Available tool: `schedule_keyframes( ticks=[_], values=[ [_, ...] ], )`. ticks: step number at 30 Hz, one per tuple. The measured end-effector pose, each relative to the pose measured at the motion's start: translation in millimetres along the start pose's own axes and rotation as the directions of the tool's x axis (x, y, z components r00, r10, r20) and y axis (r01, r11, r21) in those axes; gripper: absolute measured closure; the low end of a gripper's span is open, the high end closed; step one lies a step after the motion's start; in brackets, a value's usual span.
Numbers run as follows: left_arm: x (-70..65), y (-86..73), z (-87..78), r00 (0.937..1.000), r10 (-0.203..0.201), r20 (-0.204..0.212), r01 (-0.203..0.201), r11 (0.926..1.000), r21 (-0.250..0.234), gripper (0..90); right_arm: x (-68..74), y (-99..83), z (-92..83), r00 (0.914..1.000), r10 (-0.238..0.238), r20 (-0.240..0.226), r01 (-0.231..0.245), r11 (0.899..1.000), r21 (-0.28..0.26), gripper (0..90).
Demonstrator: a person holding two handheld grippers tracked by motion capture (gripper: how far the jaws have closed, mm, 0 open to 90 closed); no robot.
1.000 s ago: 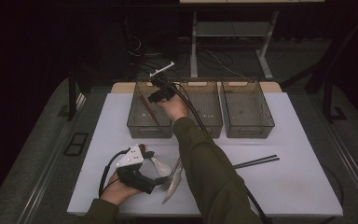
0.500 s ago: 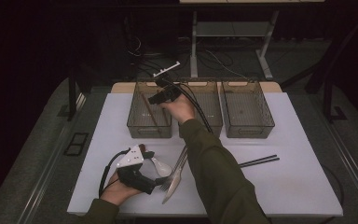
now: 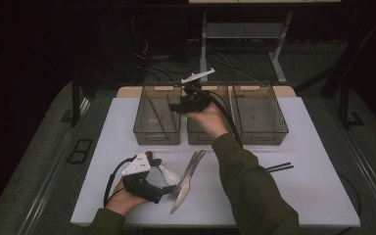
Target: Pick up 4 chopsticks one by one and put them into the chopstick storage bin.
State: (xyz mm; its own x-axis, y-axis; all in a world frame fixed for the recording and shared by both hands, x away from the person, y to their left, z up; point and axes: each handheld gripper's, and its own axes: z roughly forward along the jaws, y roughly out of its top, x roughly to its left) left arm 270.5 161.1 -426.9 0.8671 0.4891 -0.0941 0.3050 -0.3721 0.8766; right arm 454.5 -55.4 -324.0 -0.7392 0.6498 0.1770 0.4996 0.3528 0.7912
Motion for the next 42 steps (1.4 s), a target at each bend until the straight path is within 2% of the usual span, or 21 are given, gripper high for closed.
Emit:
schedule_keyframes(
  ticks=[10, 16, 20, 27, 30, 34, 42],
  values=[
    [0.8, -0.1, -1.4, 0.9999, -0.015, -0.005, 0.015, 0.9999, -0.008, 0.0, -11.8, -35.1, -43.5, 1.0, 0.002, -0.003, -0.002, 1.0, -0.007, 42.1],
    [0.6, -0.5, -0.4, 0.9999, -0.013, -0.006, 0.013, 0.9999, -0.001, 0.0, -16.5, -54.8, -66.4, 0.9994, 0.016, -0.029, -0.017, 0.999, -0.03, 45.9],
    [1.0, -0.6, -0.4, 0.9998, -0.017, -0.009, 0.017, 0.9999, 0.0, 0.0, -19.2, -71.3, -79.3, 0.9998, -0.004, -0.021, 0.004, 1.0, -0.02, 49.7],
    [1.7, -1.3, 0.3, 0.9997, -0.02, -0.015, 0.02, 0.9998, 0.004, 0.0, -26.9, -96.2, -96.6, 0.9997, -0.001, -0.024, 0.001, 1.0, -0.011, 58.0],
    [1.9, -1.4, 0.2, 0.9996, -0.021, -0.017, 0.021, 0.9998, 0.006, 0.0, -28.0, -108.3, -103.6, 0.9997, -0.022, 0.009, 0.022, 1.0, 0.002, 64.5],
    [1.9, -1.4, -0.1, 0.9996, -0.023, -0.016, 0.023, 0.9997, 0.004, 0.0, -30.5, -124.9, -111.9, 0.9993, -0.033, 0.015, 0.033, 0.999, 0.023, 72.1],
    [1.8, -1.2, 0.1, 0.9996, -0.022, -0.014, 0.022, 0.9997, 0.004, 0.0, -32.5, -158.4, -127.2, 0.9989, -0.045, -0.015, 0.046, 0.996, 0.078, 86.9]
  ],
)
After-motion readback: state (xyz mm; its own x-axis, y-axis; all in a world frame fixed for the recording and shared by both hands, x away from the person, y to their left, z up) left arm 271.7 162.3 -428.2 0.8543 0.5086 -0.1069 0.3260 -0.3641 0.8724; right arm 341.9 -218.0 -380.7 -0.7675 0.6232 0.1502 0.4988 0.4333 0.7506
